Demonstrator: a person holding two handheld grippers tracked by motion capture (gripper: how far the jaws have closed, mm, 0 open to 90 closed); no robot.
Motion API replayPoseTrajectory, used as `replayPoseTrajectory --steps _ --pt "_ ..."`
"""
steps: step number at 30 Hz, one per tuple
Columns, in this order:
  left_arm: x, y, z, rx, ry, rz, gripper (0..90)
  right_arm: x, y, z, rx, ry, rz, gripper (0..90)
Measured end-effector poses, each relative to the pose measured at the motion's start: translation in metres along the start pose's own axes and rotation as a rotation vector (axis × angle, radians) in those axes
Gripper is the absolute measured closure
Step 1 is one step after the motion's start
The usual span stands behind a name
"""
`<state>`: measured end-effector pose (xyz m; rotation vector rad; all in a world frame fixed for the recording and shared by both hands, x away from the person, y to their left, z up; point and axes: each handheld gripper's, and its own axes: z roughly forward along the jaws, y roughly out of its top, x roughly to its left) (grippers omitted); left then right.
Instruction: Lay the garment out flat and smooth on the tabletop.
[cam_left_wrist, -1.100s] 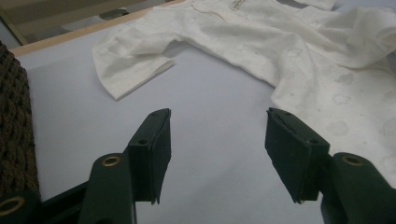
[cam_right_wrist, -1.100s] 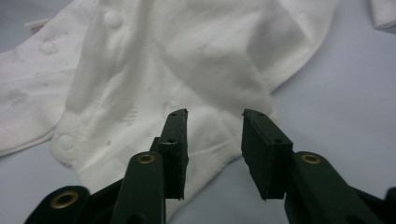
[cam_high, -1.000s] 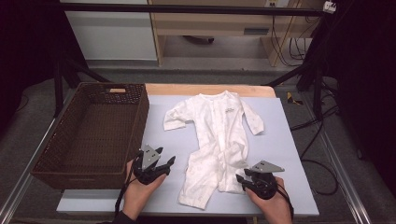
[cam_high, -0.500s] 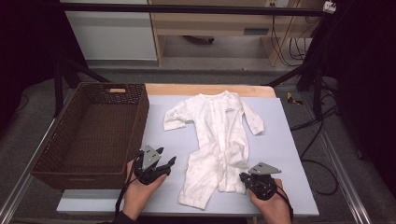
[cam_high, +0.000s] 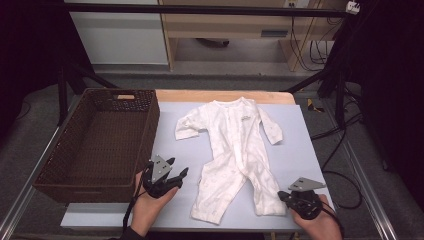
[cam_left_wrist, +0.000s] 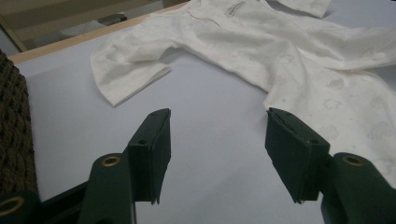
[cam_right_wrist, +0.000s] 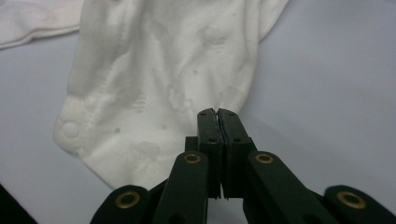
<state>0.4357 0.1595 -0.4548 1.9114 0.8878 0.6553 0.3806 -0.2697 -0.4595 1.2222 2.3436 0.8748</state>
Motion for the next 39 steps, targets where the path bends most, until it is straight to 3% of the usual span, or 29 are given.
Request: replayPoseTrajectory --steps 3,6,9,16,19,20,23,25,30,34,39 --pt "0.000 -0.001 0.001 0.004 0.001 -0.002 41.2 -0.005 -0.003 -0.002 0.003 -0.005 -0.015 87.4" --pt "0.002 0.000 -0.001 -0.002 0.004 -0.001 41.2 -0.001 -0.002 -0.002 -0.004 -0.030 -0.006 78.2" --pt "0.002 0.001 -0.002 -0.006 0.004 -0.003 41.2 0.010 0.005 -0.003 -0.043 -0.029 -0.003 69.6" --pt "0.000 0.000 -0.001 -0.001 0.001 0.004 41.2 0.039 0.029 0.001 -0.187 0.058 -0.008 58.5" --pt "-0.001 0.000 -0.001 -0.005 0.000 0.006 41.2 0.047 0.037 0.019 -0.158 0.035 0.002 51.6" --pt "-0.001 0.001 -0.002 -0.006 0.001 0.007 41.2 0.048 0.038 0.023 -0.143 0.022 0.005 52.3" --pt "0.000 0.001 -0.001 -0.006 -0.001 0.003 41.2 0.049 0.036 0.039 -0.117 -0.007 0.007 71.9" --pt "0.001 0.000 -0.002 -0.006 -0.001 0.002 41.3 0.054 0.033 0.044 -0.097 -0.025 0.008 78.2" --pt "0.001 0.001 -0.002 -0.010 0.003 -0.001 41.3 0.069 0.029 0.049 -0.055 0.032 -0.036 77.8" --pt "0.001 0.001 -0.003 -0.009 0.003 -0.002 41.3 0.061 0.028 0.044 -0.068 0.104 0.004 63.7" --pt "0.002 0.001 -0.003 -0.012 0.003 -0.007 41.3 0.041 0.025 0.022 -0.174 0.079 0.070 49.5"
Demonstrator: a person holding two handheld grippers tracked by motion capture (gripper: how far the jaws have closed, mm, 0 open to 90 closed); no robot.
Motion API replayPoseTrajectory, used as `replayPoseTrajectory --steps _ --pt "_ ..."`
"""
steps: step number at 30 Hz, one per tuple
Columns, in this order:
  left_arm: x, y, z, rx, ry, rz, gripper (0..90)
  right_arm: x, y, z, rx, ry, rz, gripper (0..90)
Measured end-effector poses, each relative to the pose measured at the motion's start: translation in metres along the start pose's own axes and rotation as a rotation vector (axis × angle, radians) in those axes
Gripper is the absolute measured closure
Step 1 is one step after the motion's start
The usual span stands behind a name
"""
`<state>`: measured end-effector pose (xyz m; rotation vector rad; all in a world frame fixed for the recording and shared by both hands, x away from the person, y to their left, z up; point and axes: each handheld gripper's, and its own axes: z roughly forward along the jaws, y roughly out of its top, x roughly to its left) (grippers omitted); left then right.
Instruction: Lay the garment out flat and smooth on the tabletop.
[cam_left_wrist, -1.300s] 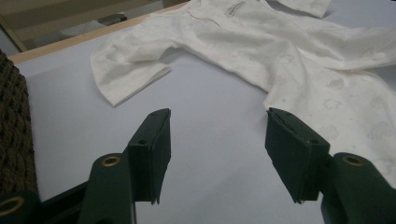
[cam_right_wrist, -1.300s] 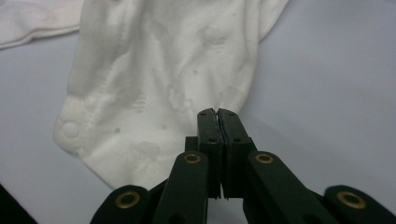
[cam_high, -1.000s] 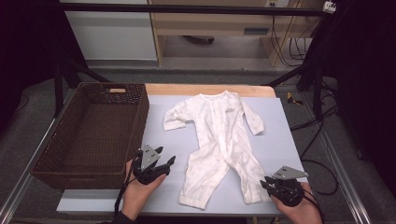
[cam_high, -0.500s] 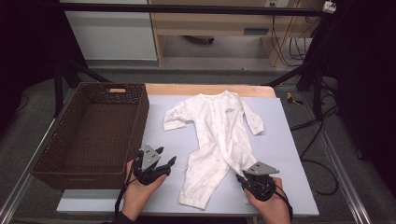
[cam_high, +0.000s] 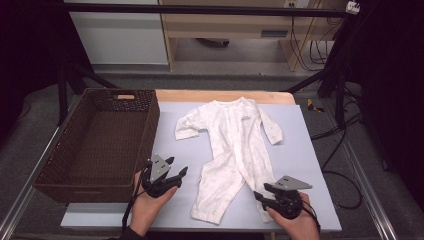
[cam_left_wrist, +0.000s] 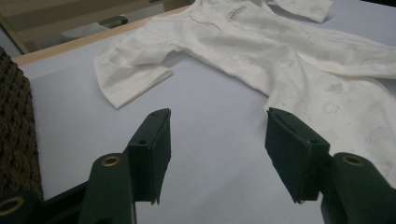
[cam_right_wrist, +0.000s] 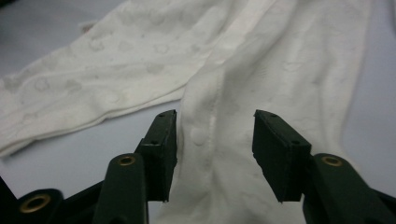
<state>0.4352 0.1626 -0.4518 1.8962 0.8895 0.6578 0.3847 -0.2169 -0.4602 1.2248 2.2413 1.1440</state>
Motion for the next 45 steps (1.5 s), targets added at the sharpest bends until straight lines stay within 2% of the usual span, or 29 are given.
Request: replayPoseTrajectory --steps 2,4,7,10,11,14,16,19,22,24,27,29,34,37,39,41,43,45 --pt "0.000 0.000 0.000 0.001 0.000 0.000 41.3 -0.008 0.001 -0.011 -0.043 -0.006 0.025 47.5" --pt "-0.001 0.000 0.001 0.003 -0.001 0.000 41.3 -0.018 0.000 -0.019 -0.072 -0.038 0.053 48.1" --pt "-0.001 -0.001 0.001 0.003 -0.002 -0.001 41.2 -0.037 -0.003 -0.025 -0.088 -0.111 0.100 56.9" --pt "-0.001 -0.001 0.001 0.005 -0.002 -0.001 41.3 -0.054 -0.008 -0.019 -0.047 -0.186 0.136 66.8" --pt "-0.001 -0.001 0.002 0.006 -0.003 -0.001 41.3 -0.058 -0.009 -0.016 -0.036 -0.194 0.146 69.8" --pt "-0.001 -0.002 0.003 0.009 -0.005 -0.003 41.3 -0.067 -0.013 -0.005 -0.013 -0.197 0.178 70.9" --pt "-0.002 -0.003 0.003 0.010 -0.007 -0.004 41.3 -0.067 -0.013 0.001 -0.007 -0.170 0.197 70.0" --pt "-0.002 -0.003 0.004 0.011 -0.009 -0.006 41.2 -0.063 -0.012 0.005 -0.020 -0.125 0.195 66.4" --pt "-0.002 -0.004 0.004 0.013 -0.012 -0.008 41.3 -0.061 -0.011 0.009 -0.023 -0.119 0.204 64.0" --pt "-0.003 -0.004 0.005 0.016 -0.013 -0.006 41.2 -0.058 -0.011 0.014 0.006 -0.131 0.169 62.2" --pt "-0.004 -0.005 0.004 0.017 -0.014 -0.003 41.2 -0.053 -0.010 0.019 0.016 -0.132 0.157 62.5" --pt "-0.004 -0.006 0.004 0.019 -0.013 -0.006 41.3 -0.051 -0.010 0.020 0.024 -0.136 0.140 67.1" --pt "-0.003 -0.005 0.004 0.017 -0.013 -0.007 41.3 -0.049 -0.009 0.022 0.026 -0.086 0.138 84.5" --pt "-0.003 -0.005 0.004 0.016 -0.012 -0.004 41.3 -0.049 -0.008 0.023 0.026 -0.074 0.144 90.0" --pt "-0.003 -0.005 0.004 0.016 -0.011 -0.002 41.3 -0.050 -0.007 0.021 0.033 -0.086 0.137 90.0" --pt "-0.003 -0.005 0.003 0.015 -0.012 -0.003 41.2 -0.053 -0.009 0.013 0.017 -0.134 0.132 90.0" --pt "-0.003 -0.005 0.004 0.017 -0.012 -0.001 41.3 -0.058 -0.011 0.005 -0.011 -0.172 0.159 90.0" --pt "-0.004 -0.006 0.004 0.019 -0.014 -0.003 41.3 -0.064 -0.014 0.000 -0.011 -0.199 0.166 90.0"
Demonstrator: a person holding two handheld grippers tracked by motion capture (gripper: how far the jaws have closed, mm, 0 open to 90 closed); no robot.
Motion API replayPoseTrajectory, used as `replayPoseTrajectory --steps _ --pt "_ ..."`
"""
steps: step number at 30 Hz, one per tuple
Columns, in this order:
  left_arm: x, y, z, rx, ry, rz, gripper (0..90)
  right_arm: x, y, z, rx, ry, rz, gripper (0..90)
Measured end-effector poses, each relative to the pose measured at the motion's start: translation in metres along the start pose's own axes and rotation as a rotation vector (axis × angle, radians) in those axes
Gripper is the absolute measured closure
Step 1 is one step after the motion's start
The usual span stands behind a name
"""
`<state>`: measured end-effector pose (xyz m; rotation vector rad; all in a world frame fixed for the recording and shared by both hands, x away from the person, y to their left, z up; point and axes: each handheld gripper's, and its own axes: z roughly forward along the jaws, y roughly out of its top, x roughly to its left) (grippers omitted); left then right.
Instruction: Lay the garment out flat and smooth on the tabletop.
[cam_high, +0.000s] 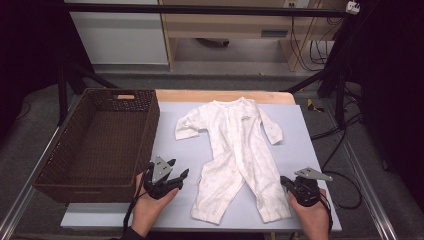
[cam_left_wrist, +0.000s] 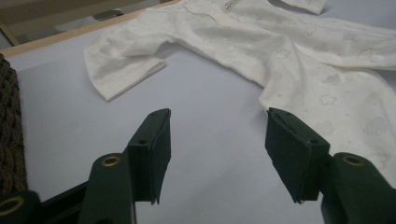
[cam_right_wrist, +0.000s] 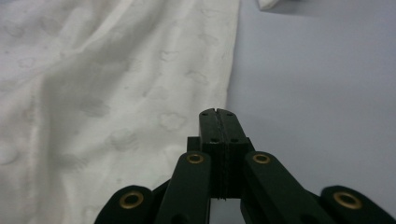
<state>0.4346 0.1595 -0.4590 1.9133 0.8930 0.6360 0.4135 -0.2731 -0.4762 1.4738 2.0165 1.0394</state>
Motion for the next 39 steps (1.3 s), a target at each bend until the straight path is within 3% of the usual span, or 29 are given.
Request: replayPoseTrajectory --steps 3,5,6,10,17,20,22,25,28,34,36,39 --pt "0.000 0.000 -0.001 -0.003 0.000 0.004 41.3 -0.004 -0.002 -0.002 -0.011 -0.012 0.013 90.0" --pt "0.000 0.002 -0.001 -0.007 0.002 0.003 41.3 -0.005 -0.002 -0.007 -0.029 -0.045 0.026 83.1" --pt "0.001 0.002 -0.001 -0.006 0.002 0.005 41.3 -0.005 -0.002 -0.010 -0.041 -0.039 0.020 80.9" --pt "0.001 0.002 -0.002 -0.008 0.003 0.000 41.3 0.013 -0.005 -0.021 -0.071 0.041 -0.041 74.8" --pt "-0.002 0.002 -0.002 -0.009 0.000 0.007 41.3 0.054 -0.013 -0.035 -0.101 0.185 -0.156 72.3" --pt "-0.002 0.002 -0.001 -0.007 0.002 0.010 41.2 0.070 -0.017 -0.032 -0.065 0.209 -0.216 64.7" --pt "-0.001 0.001 -0.001 -0.003 0.004 0.011 41.3 0.077 -0.019 -0.023 -0.020 0.187 -0.261 61.5" --pt "-0.002 0.001 -0.001 -0.004 0.004 0.014 41.2 0.082 -0.020 -0.010 0.072 0.145 -0.307 75.8" --pt "-0.002 0.002 -0.001 -0.005 0.003 0.019 41.2 0.083 -0.019 -0.009 0.097 0.167 -0.306 84.7" --pt "-0.003 0.002 -0.002 -0.005 0.003 0.024 41.2 0.083 -0.024 -0.018 0.113 0.242 -0.317 85.6" --pt "-0.003 0.003 -0.002 -0.005 0.002 0.027 41.2 0.082 -0.024 -0.019 0.111 0.264 -0.312 78.2" --pt "-0.003 0.003 -0.002 -0.004 0.004 0.029 41.2 0.075 -0.020 -0.026 0.041 0.258 -0.279 60.0"
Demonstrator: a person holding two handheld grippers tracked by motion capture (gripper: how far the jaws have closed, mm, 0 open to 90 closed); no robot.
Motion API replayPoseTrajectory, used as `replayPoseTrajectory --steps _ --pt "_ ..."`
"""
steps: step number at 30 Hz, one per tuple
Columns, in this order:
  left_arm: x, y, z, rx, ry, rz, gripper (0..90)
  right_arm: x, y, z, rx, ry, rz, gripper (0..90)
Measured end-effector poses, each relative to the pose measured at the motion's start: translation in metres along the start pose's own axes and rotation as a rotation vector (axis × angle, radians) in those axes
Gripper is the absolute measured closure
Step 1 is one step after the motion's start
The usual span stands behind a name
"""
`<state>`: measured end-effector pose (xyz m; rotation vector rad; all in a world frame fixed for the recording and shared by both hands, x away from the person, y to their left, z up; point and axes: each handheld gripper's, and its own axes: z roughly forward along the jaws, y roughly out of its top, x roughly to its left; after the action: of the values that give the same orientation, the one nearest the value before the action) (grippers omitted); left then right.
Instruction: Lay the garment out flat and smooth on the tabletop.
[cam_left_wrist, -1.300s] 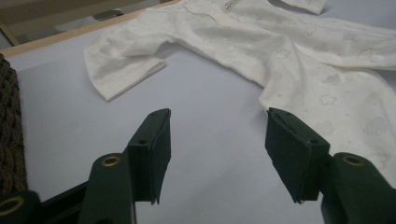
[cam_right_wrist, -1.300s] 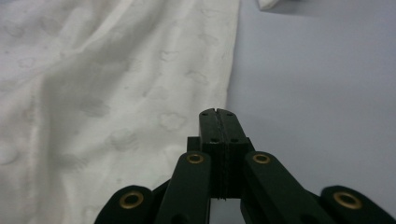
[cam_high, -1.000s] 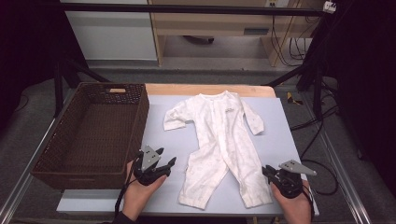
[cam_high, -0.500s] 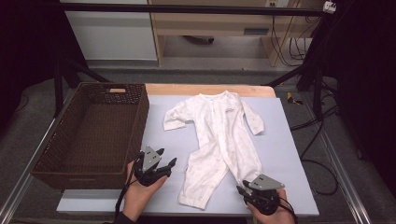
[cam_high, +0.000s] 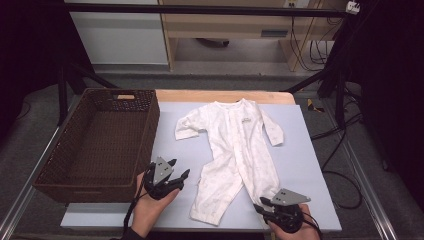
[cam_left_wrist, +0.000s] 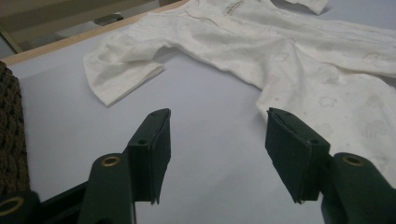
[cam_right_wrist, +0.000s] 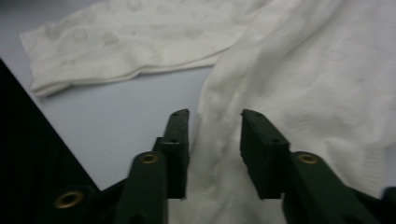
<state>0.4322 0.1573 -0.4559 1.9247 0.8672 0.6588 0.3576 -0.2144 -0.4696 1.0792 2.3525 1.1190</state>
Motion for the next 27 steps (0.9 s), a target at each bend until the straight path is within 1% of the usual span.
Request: replayPoseTrajectory --steps 1,3,5,6,7,8,9,12,13,14,15,16,17,19,21,23,26,27 --pt "0.000 0.000 0.000 -0.001 0.001 0.000 41.1 -0.003 0.001 -0.005 -0.022 -0.016 0.015 56.1" --pt "0.001 0.000 0.000 0.001 0.002 -0.001 41.2 -0.012 0.001 -0.017 -0.061 -0.050 0.049 55.9" --pt "0.001 -0.001 0.000 0.003 0.002 -0.002 41.2 -0.023 -0.001 -0.025 -0.082 -0.102 0.093 55.8" --pt "0.000 -0.001 0.001 0.004 0.002 0.000 41.1 -0.029 -0.003 -0.027 -0.069 -0.135 0.118 55.7" --pt "0.000 -0.001 0.001 0.005 0.002 0.002 41.1 -0.035 -0.006 -0.027 -0.051 -0.168 0.125 55.9" --pt "-0.001 -0.001 0.001 0.005 0.000 0.003 41.2 -0.040 -0.009 -0.026 -0.021 -0.187 0.136 55.9" --pt "-0.001 -0.001 0.001 0.005 0.000 0.003 41.1 -0.044 -0.012 -0.023 0.006 -0.195 0.147 55.8" --pt "-0.001 -0.001 0.001 0.005 0.003 0.005 41.1 -0.050 -0.021 -0.015 0.037 -0.202 0.185 55.9" --pt "-0.001 -0.001 0.001 0.005 0.003 0.005 41.2 -0.050 -0.023 -0.014 0.042 -0.195 0.198 56.7" --pt "-0.001 -0.001 0.001 0.008 0.003 0.006 41.1 -0.050 -0.024 -0.012 0.044 -0.190 0.195 56.8" --pt "0.000 -0.001 0.002 0.008 0.003 0.006 41.1 -0.049 -0.023 -0.012 0.044 -0.191 0.189 60.5" --pt "-0.001 -0.002 0.002 0.010 0.002 0.006 41.2 -0.048 -0.023 -0.012 0.046 -0.185 0.186 66.6" --pt "-0.001 -0.002 0.002 0.011 0.001 0.007 41.2 -0.047 -0.023 -0.012 0.045 -0.164 0.175 76.3" --pt "-0.001 -0.001 0.002 0.009 0.001 0.008 41.2 -0.047 -0.022 -0.011 0.048 -0.148 0.167 88.1" --pt "-0.002 0.000 0.001 0.005 0.002 0.008 41.1 -0.047 -0.021 -0.012 0.055 -0.143 0.169 89.1" --pt "-0.002 0.000 0.000 0.003 0.001 0.008 41.1 -0.047 -0.022 -0.015 0.072 -0.151 0.169 89.3" --pt "-0.002 -0.001 -0.001 0.004 0.001 0.007 41.1 -0.049 -0.029 -0.027 0.089 -0.174 0.183 89.5" --pt "-0.002 -0.001 -0.001 0.006 0.000 0.005 41.1 -0.050 -0.033 -0.032 0.087 -0.177 0.191 89.4"
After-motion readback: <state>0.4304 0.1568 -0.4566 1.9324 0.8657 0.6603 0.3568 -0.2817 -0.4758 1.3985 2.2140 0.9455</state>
